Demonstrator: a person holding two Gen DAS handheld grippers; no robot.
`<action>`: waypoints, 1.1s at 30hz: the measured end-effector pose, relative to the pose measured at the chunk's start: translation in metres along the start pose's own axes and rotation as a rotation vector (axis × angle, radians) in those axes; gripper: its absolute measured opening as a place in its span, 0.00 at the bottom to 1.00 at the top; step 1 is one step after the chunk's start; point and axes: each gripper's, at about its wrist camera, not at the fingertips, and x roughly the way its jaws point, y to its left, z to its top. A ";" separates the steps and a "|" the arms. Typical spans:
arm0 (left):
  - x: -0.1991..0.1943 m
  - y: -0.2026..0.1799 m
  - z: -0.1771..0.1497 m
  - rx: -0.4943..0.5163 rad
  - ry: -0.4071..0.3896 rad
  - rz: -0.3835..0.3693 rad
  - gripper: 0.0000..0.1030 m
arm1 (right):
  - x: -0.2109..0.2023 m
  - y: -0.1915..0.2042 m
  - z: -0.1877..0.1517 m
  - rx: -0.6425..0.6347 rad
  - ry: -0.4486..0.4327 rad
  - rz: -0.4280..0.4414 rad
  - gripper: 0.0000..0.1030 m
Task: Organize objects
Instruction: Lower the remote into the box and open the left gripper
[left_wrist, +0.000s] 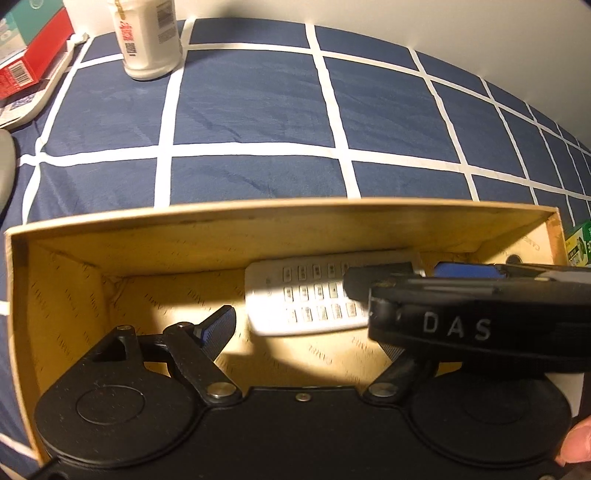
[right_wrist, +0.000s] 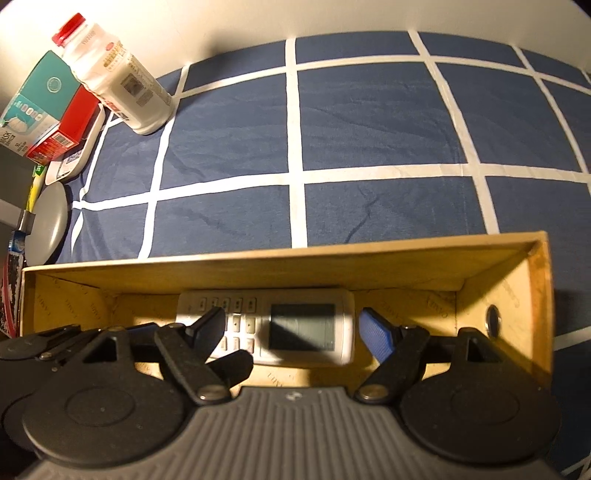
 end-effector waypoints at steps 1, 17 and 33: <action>-0.003 0.000 -0.002 -0.002 -0.001 0.009 0.81 | -0.004 0.000 -0.001 -0.001 -0.003 0.003 0.78; -0.071 -0.012 -0.048 0.005 -0.106 0.032 0.88 | -0.076 0.012 -0.040 -0.043 -0.105 -0.038 0.90; -0.123 -0.043 -0.105 0.041 -0.179 0.056 0.98 | -0.148 0.001 -0.101 -0.015 -0.196 -0.040 1.00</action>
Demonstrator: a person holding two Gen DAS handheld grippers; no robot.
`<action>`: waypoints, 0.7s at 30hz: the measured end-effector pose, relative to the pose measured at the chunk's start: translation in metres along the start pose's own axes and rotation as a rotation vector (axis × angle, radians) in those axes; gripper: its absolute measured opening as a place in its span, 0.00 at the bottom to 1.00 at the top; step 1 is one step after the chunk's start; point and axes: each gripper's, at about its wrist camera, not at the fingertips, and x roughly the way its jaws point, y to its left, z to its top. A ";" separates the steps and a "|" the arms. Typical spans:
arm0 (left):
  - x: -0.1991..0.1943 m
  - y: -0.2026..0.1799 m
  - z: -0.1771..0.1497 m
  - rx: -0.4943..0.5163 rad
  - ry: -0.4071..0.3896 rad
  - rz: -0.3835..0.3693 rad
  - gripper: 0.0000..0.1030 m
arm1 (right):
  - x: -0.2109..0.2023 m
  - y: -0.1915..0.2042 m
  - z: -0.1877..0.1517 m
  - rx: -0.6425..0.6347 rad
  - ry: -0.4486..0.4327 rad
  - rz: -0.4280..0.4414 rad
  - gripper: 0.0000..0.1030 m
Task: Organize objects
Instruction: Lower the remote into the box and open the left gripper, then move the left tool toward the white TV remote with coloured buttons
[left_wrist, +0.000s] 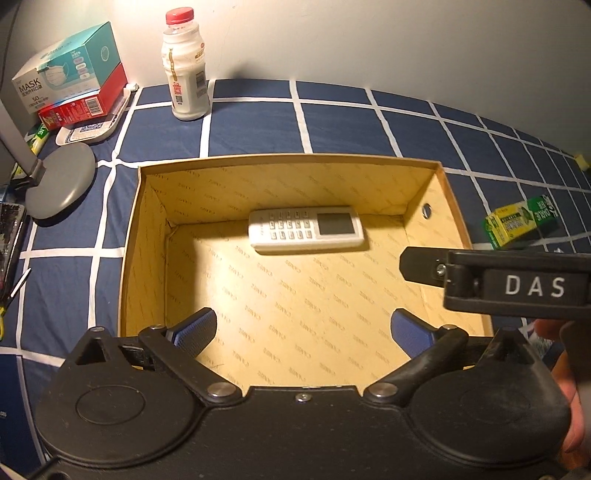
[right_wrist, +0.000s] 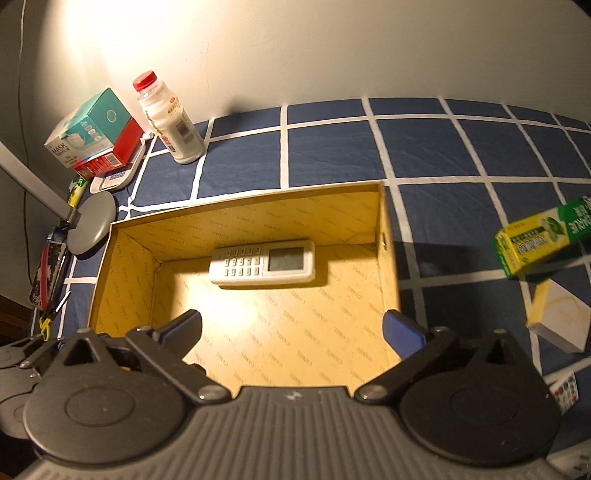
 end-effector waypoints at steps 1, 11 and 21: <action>-0.002 -0.003 -0.003 0.005 -0.002 0.003 0.99 | -0.004 -0.002 -0.003 0.002 -0.002 -0.002 1.00; -0.020 -0.034 -0.033 0.030 -0.002 0.012 1.00 | -0.037 -0.027 -0.034 0.033 -0.022 -0.014 1.00; -0.025 -0.077 -0.060 0.063 0.016 -0.007 1.00 | -0.062 -0.066 -0.067 0.076 -0.026 -0.030 1.00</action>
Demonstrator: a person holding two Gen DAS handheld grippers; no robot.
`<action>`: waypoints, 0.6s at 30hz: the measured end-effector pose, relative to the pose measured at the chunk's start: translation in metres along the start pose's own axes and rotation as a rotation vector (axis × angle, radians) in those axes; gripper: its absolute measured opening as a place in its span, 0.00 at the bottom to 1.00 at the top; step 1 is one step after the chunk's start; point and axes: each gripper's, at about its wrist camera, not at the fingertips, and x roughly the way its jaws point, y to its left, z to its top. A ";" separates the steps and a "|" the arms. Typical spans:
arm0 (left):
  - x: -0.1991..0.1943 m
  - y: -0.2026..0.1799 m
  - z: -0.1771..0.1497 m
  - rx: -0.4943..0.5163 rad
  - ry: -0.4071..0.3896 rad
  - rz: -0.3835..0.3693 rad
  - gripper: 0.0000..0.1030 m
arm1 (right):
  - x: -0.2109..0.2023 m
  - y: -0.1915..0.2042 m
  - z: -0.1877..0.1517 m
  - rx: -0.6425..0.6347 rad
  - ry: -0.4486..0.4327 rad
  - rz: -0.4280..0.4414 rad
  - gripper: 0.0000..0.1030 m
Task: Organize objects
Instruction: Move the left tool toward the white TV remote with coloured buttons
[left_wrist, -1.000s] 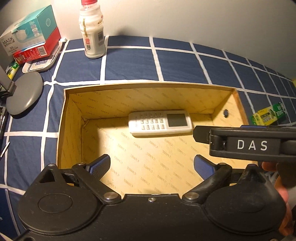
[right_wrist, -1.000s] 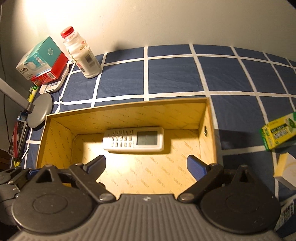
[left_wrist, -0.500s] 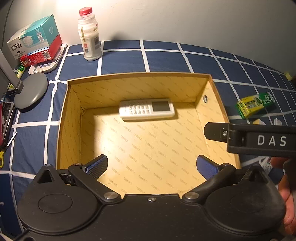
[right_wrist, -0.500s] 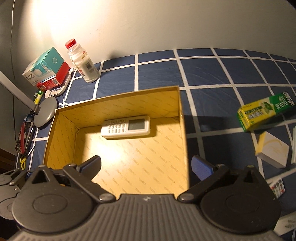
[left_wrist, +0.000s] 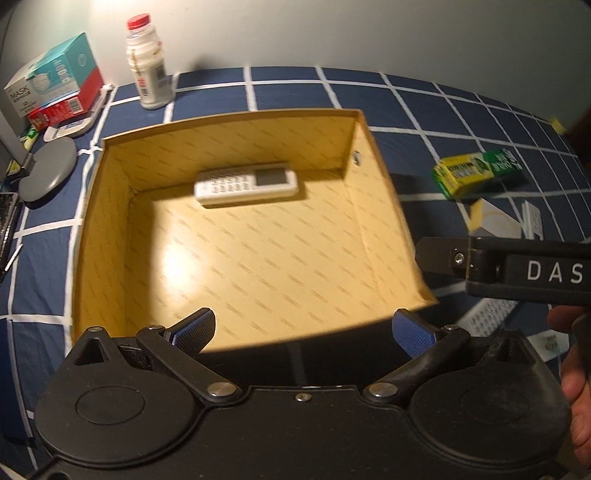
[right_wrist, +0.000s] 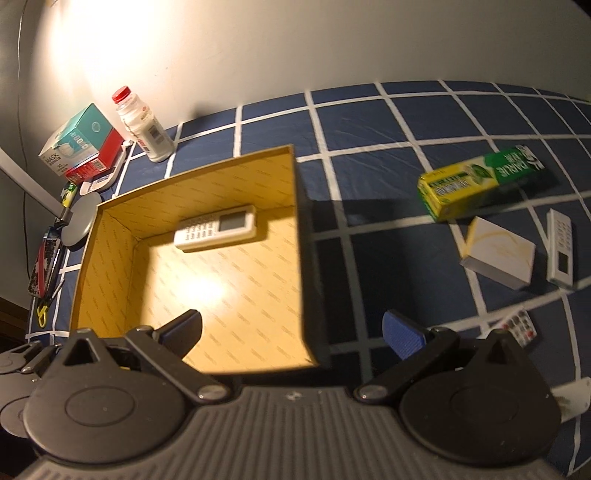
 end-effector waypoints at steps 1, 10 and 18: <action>0.000 -0.006 -0.002 0.004 0.002 -0.003 1.00 | -0.002 -0.005 -0.002 0.004 0.000 -0.002 1.00; 0.004 -0.063 -0.015 0.020 0.008 0.007 1.00 | -0.017 -0.064 -0.015 0.027 0.009 -0.008 1.00; 0.014 -0.108 -0.026 -0.059 0.014 0.025 1.00 | -0.019 -0.116 -0.016 -0.030 0.059 0.007 1.00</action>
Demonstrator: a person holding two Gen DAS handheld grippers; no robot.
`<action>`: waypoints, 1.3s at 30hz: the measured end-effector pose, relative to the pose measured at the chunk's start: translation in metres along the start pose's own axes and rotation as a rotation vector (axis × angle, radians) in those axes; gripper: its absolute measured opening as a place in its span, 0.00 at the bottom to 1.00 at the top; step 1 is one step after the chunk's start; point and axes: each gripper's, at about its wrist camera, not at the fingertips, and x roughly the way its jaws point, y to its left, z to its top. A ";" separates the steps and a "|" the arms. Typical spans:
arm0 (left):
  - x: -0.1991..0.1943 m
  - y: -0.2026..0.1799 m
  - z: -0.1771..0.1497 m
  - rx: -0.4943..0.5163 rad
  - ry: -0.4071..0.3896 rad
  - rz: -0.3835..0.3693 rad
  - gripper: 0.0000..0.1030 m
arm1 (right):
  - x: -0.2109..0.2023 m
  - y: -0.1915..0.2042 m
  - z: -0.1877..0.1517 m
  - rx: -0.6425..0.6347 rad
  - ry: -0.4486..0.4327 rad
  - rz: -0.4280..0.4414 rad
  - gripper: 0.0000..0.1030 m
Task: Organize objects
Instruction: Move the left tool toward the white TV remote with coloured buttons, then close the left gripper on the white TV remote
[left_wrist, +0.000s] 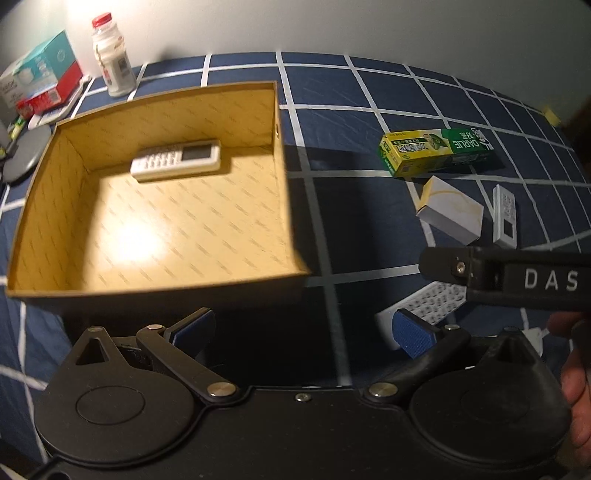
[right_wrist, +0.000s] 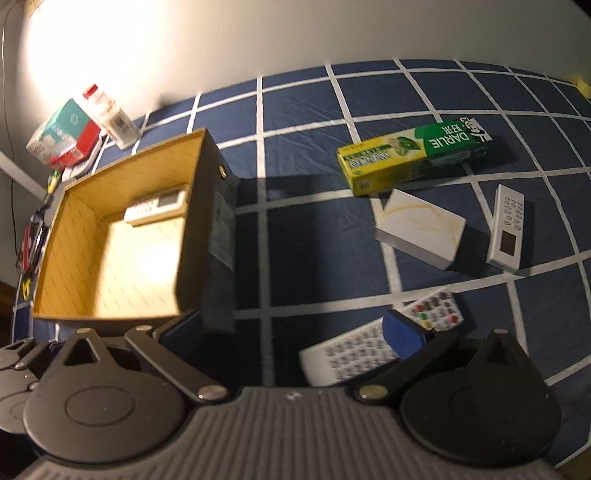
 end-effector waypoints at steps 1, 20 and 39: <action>0.002 -0.005 -0.002 -0.015 0.001 0.005 1.00 | 0.001 -0.006 0.000 -0.012 0.008 0.001 1.00; 0.068 -0.073 -0.025 -0.213 0.082 0.070 1.00 | 0.040 -0.100 0.011 -0.147 0.149 0.024 1.00; 0.124 -0.090 -0.027 -0.318 0.161 0.084 1.00 | 0.102 -0.125 0.020 -0.249 0.272 0.071 1.00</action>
